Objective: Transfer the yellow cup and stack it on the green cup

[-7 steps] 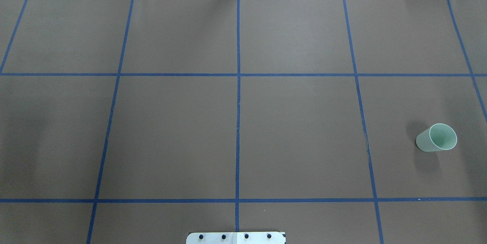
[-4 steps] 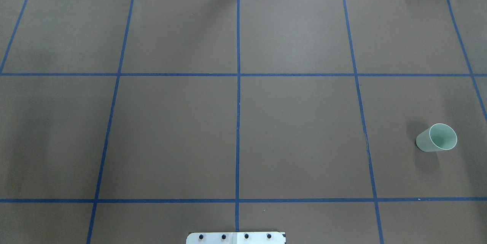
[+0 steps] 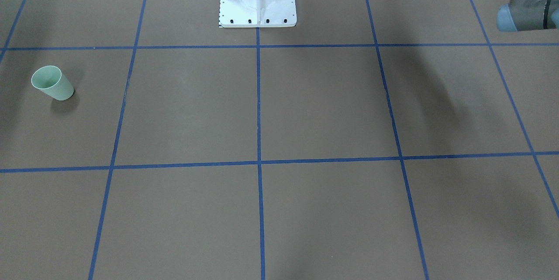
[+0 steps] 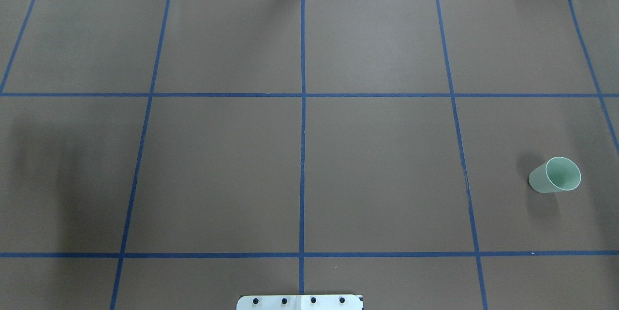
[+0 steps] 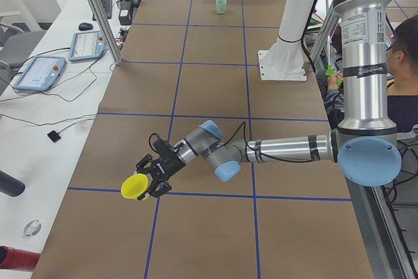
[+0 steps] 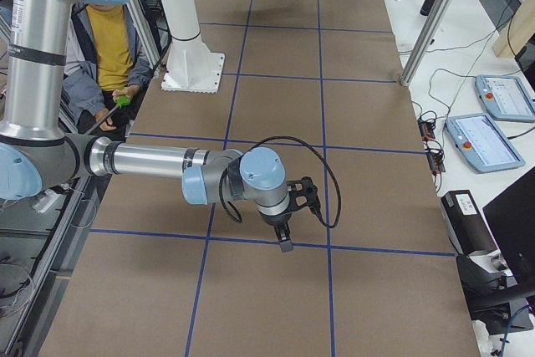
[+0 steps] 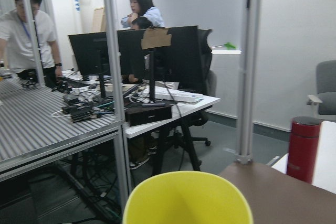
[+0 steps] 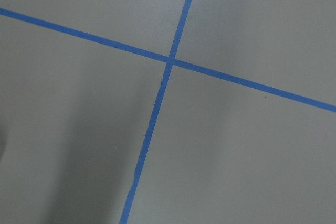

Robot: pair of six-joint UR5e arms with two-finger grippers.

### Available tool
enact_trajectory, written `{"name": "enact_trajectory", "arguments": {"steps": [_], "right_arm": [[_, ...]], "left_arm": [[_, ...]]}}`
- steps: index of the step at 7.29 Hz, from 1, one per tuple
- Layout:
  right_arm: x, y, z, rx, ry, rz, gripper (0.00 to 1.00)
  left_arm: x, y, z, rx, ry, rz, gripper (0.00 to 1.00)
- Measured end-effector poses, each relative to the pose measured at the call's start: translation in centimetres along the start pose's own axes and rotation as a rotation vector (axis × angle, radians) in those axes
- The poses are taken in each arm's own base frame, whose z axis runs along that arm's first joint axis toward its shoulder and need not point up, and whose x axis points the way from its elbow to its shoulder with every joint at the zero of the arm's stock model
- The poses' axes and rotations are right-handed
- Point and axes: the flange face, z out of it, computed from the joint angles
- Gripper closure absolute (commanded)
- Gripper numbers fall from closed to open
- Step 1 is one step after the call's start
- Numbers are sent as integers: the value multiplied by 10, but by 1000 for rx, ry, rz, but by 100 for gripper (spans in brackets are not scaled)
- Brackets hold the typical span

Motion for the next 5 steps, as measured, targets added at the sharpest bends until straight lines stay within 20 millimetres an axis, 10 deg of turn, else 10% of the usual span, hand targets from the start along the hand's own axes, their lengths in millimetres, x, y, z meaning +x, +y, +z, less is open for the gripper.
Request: {"name": "enact_trajectory", "arguments": {"steps": [5], "right_arm": [[-5,-7,-3,66,-34,-57,0]], "left_arm": [[265,-29,-72,-26,467,125,89]]}}
